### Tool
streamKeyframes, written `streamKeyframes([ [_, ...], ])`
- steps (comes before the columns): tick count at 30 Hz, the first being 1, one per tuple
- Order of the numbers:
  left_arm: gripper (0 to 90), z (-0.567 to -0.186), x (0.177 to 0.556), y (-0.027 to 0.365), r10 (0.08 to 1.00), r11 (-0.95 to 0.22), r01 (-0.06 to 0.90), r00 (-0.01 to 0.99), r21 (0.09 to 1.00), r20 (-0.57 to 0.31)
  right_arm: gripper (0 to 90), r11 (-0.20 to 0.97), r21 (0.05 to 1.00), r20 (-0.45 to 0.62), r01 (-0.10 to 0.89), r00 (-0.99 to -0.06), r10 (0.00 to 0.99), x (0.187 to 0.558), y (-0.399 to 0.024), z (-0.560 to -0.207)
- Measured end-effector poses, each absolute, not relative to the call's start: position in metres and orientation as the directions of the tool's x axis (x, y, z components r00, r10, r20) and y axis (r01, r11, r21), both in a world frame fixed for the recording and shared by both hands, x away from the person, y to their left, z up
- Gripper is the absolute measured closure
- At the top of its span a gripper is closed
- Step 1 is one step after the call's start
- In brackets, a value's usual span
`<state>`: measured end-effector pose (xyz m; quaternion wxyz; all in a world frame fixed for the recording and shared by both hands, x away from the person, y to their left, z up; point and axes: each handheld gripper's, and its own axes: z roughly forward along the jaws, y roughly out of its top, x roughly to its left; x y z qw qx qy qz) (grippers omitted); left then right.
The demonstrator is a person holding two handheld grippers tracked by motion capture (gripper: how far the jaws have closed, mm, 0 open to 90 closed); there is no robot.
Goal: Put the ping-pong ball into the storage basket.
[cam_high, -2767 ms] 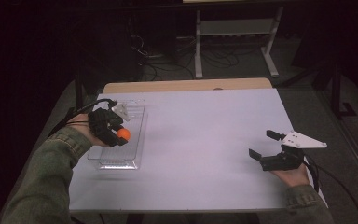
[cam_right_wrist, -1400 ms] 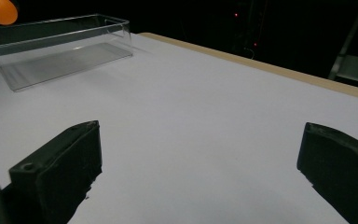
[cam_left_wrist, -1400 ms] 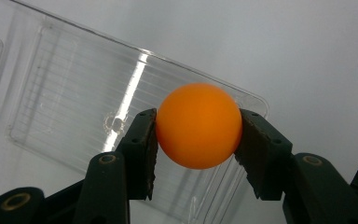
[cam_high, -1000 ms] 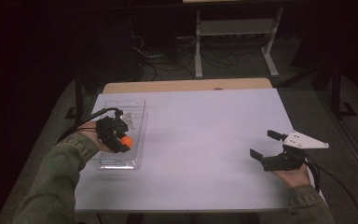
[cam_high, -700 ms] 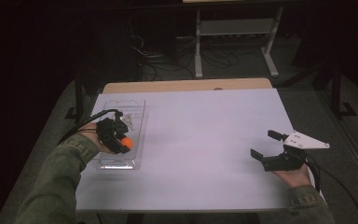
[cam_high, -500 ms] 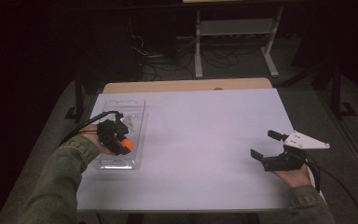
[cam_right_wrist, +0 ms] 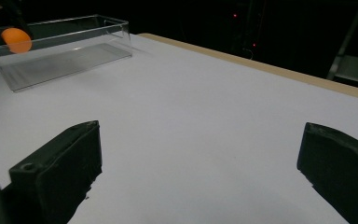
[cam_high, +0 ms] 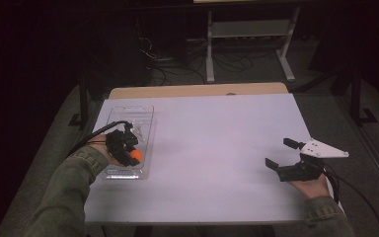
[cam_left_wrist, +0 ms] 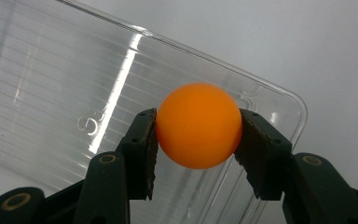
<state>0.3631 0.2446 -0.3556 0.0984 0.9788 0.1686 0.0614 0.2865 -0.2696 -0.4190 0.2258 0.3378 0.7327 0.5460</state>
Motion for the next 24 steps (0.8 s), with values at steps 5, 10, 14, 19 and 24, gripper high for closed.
streamKeyframes([
  [5, 50.2, -0.360, 0.364, 0.243, 0.347, -0.924, 0.325, 0.934, 0.201, 0.085, 0.0, 0.176, 0.953, 0.037, 0.247, -0.671, 0.740, 0.286, -0.270, -0.419],
  [10, 50.2, -0.363, 0.365, 0.243, 0.350, -0.922, 0.329, 0.933, 0.203, 0.080, 0.0, 0.178, 0.952, 0.036, 0.248, -0.672, 0.740, 0.286, -0.270, -0.419],
  [14, 50.2, -0.368, 0.366, 0.244, 0.350, -0.923, 0.330, 0.934, 0.200, 0.076, 0.0, 0.177, 0.952, 0.038, 0.249, -0.671, 0.741, 0.286, -0.270, -0.419],
  [19, 50.1, -0.371, 0.367, 0.244, 0.360, -0.919, 0.341, 0.930, 0.198, 0.071, 0.0, 0.181, 0.951, 0.035, 0.249, -0.672, 0.739, 0.286, -0.270, -0.419],
  [24, 50.1, -0.373, 0.368, 0.242, 0.357, -0.920, 0.337, 0.931, 0.198, 0.073, 0.0, 0.180, 0.951, 0.037, 0.250, -0.673, 0.739, 0.286, -0.270, -0.419],
])
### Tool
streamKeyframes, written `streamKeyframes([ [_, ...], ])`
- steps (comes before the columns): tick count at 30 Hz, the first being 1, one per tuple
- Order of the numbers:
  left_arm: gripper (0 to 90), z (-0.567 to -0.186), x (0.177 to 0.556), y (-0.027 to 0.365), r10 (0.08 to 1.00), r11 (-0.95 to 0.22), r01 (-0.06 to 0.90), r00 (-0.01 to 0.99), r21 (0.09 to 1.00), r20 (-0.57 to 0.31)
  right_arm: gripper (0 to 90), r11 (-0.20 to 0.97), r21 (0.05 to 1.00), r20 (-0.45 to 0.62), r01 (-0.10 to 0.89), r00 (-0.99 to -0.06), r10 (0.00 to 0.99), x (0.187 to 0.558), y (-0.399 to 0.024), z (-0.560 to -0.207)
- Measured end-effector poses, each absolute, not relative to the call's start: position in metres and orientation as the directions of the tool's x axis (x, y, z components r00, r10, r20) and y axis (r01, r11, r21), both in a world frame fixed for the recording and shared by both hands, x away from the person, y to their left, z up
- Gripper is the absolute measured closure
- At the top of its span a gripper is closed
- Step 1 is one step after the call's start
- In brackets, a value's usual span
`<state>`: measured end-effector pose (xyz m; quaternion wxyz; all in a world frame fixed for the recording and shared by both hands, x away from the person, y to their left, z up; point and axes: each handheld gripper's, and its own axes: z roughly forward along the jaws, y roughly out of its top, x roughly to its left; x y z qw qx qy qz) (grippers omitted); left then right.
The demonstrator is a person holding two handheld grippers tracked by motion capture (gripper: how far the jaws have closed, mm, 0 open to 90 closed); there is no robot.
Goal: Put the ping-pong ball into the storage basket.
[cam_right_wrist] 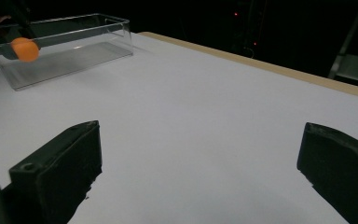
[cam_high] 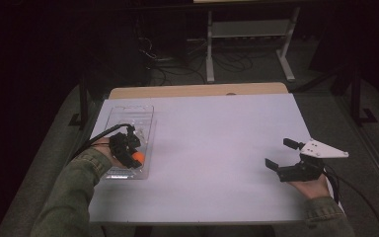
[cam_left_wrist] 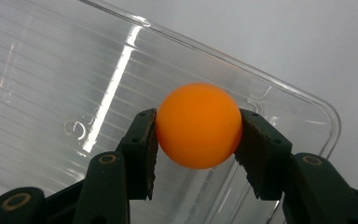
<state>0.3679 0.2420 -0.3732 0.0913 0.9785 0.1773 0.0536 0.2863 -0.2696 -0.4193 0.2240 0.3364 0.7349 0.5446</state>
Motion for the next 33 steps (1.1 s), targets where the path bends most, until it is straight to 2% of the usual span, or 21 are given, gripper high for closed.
streamKeyframes([
  [18, 49.6, -0.3788, 0.3707, 0.2390, 0.364, -0.919, 0.347, 0.929, 0.186, 0.066, 0.0, 0.183, 0.950, 0.037, 0.253, -0.674, 0.738, 0.2864, -0.2693, -0.4195],
  [33, 37.7, -0.3706, 0.3703, 0.2411, 0.391, -0.902, 0.370, 0.918, 0.224, 0.060, 0.0, 0.187, 0.948, 0.038, 0.258, -0.675, 0.737, 0.2868, -0.2688, -0.4199],
])
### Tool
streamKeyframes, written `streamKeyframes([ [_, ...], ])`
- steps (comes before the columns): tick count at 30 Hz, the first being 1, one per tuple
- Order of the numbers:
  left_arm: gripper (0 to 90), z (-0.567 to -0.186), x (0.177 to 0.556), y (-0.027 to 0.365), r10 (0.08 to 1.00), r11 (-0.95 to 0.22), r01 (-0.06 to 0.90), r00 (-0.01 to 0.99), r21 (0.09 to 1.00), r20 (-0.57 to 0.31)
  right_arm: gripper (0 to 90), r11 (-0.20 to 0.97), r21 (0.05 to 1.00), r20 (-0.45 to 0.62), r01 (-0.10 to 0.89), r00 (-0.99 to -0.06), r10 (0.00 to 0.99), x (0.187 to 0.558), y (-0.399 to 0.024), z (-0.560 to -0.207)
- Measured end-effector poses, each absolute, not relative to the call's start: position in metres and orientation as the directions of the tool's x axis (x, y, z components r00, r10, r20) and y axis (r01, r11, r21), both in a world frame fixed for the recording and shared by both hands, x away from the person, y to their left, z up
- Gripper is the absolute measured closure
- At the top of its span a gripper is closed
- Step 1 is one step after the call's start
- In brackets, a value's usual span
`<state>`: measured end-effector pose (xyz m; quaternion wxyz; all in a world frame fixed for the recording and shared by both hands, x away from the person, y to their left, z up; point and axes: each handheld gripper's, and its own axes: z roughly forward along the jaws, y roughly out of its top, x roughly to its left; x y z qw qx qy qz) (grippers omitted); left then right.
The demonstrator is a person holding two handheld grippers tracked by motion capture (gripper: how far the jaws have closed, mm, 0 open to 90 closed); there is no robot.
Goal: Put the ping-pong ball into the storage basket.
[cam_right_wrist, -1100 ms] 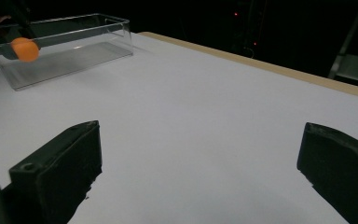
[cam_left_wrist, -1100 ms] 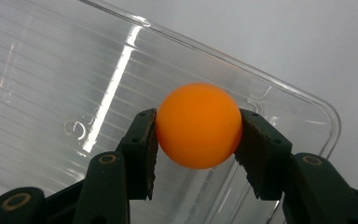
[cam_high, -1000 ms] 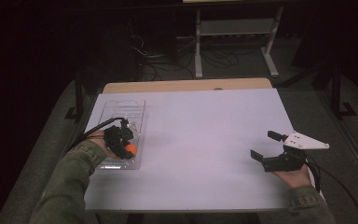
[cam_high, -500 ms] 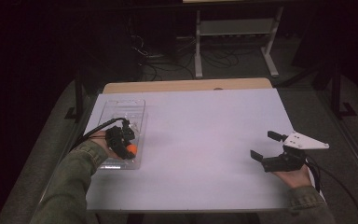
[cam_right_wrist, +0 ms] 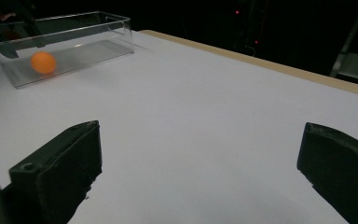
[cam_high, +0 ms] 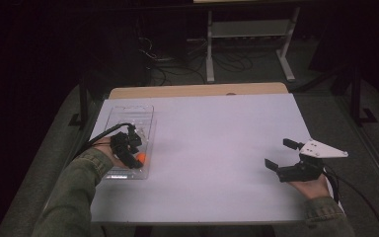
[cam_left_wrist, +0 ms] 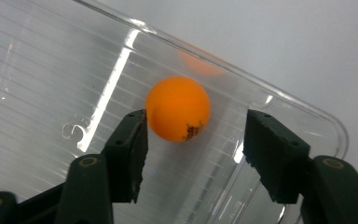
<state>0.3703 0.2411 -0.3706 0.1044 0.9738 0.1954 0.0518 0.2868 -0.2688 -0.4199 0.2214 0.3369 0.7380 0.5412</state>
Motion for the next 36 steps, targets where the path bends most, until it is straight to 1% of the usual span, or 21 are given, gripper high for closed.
streamKeyframes([
  [6, 31.6, -0.362, 0.369, 0.241, 0.400, -0.899, 0.371, 0.912, 0.232, 0.090, 0.0, 0.191, 0.947, 0.036, 0.258, -0.678, 0.734, 0.287, -0.268, -0.420],
  [7, 28.7, -0.361, 0.369, 0.241, 0.404, -0.898, 0.373, 0.910, 0.234, 0.098, 0.0, 0.191, 0.947, 0.036, 0.258, -0.678, 0.734, 0.287, -0.268, -0.420],
  [15, 26.8, -0.352, 0.367, 0.241, 0.408, -0.892, 0.371, 0.907, 0.257, 0.106, 0.0, 0.190, 0.947, 0.037, 0.258, -0.677, 0.735, 0.287, -0.268, -0.420],
  [18, 24.8, -0.349, 0.366, 0.242, 0.408, -0.889, 0.369, 0.907, 0.270, 0.103, 0.0, 0.190, 0.947, 0.038, 0.259, -0.677, 0.735, 0.286, -0.268, -0.420],
  [24, 17.6, -0.345, 0.363, 0.243, 0.415, -0.882, 0.372, 0.904, 0.289, 0.102, 0.0, 0.191, 0.947, 0.038, 0.260, -0.677, 0.735, 0.287, -0.268, -0.420],
  [30, 13.0, -0.340, 0.362, 0.245, 0.414, -0.875, 0.366, 0.905, 0.316, 0.096, 0.0, 0.191, 0.947, 0.036, 0.258, -0.676, 0.736, 0.286, -0.269, -0.420],
  [31, 9.4, -0.340, 0.361, 0.245, 0.412, -0.873, 0.365, 0.906, 0.324, 0.091, 0.0, 0.191, 0.947, 0.036, 0.259, -0.676, 0.736, 0.287, -0.269, -0.420],
  [32, 9.4, -0.339, 0.361, 0.246, 0.410, -0.870, 0.362, 0.908, 0.335, 0.083, 0.0, 0.191, 0.947, 0.036, 0.259, -0.676, 0.736, 0.287, -0.269, -0.420],
  [34, 4.9, -0.336, 0.359, 0.246, 0.418, -0.861, 0.366, 0.905, 0.353, 0.083, 0.0, 0.191, 0.947, 0.036, 0.259, -0.675, 0.737, 0.287, -0.269, -0.420],
  [36, 3.6, -0.333, 0.358, 0.246, 0.417, -0.857, 0.361, 0.905, 0.367, 0.085, 0.0, 0.189, 0.947, 0.037, 0.258, -0.674, 0.738, 0.287, -0.269, -0.420],
])
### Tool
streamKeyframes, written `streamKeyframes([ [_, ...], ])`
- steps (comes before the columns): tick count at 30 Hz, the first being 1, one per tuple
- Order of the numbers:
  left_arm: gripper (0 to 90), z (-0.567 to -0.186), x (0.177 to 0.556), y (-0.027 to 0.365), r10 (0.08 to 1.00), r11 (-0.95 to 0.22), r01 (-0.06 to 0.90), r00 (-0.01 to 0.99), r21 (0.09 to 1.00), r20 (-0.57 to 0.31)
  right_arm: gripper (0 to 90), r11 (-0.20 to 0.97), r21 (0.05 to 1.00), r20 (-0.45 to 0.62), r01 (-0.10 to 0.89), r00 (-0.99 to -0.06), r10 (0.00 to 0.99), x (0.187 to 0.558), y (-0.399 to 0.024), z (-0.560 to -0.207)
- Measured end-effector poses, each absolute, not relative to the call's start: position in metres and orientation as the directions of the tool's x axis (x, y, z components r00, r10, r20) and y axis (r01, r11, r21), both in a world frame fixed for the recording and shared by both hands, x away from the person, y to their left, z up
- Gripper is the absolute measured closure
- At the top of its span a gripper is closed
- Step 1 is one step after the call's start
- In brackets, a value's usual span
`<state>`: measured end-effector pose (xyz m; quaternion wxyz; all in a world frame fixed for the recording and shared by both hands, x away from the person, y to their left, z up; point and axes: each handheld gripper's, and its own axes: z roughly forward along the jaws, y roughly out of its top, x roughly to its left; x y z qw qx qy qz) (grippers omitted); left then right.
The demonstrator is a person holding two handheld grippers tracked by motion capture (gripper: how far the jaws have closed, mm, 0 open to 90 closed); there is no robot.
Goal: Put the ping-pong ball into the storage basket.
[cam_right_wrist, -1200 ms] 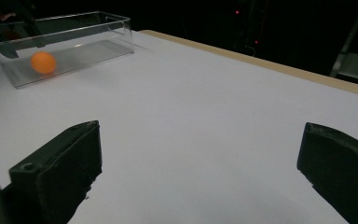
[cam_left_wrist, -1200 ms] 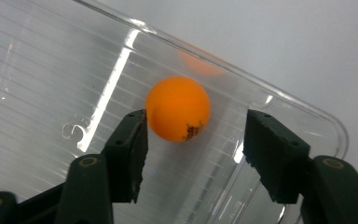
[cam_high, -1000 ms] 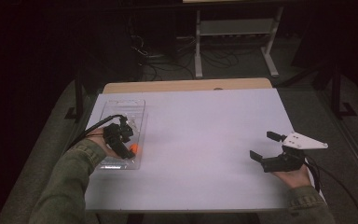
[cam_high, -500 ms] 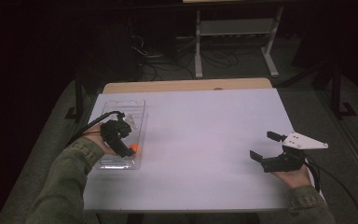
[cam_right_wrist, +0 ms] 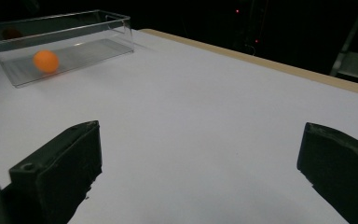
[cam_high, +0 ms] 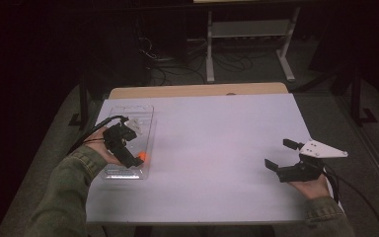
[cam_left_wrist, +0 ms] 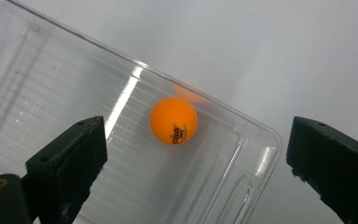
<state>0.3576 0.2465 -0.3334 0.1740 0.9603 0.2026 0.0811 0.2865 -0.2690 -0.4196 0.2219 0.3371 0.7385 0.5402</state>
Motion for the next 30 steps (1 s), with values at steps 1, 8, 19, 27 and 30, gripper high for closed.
streamKeyframes([
  [1, 3.1, -0.332, 0.357, 0.247, 0.420, -0.856, 0.362, 0.903, 0.370, 0.087, 0.0, 0.189, 0.947, 0.037, 0.258, -0.674, 0.738, 0.286, -0.269, -0.420],
  [8, 0.0, -0.328, 0.353, 0.250, 0.432, -0.840, 0.365, 0.898, 0.401, 0.089, 0.0, 0.189, 0.947, 0.037, 0.259, -0.675, 0.737, 0.286, -0.269, -0.420],
  [19, 0.0, -0.313, 0.338, 0.253, 0.425, -0.820, 0.321, 0.896, 0.474, 0.128, 0.0, 0.184, 0.949, 0.038, 0.255, -0.674, 0.737, 0.286, -0.270, -0.419],
  [27, 0.0, -0.309, 0.329, 0.258, 0.435, -0.797, 0.311, 0.890, 0.517, 0.136, 0.0, 0.185, 0.948, 0.039, 0.258, -0.674, 0.738, 0.286, -0.270, -0.419],
  [30, 0.0, -0.311, 0.328, 0.262, 0.445, -0.786, 0.316, 0.886, 0.532, 0.132, 0.0, 0.185, 0.948, 0.040, 0.258, -0.674, 0.738, 0.286, -0.269, -0.419],
])
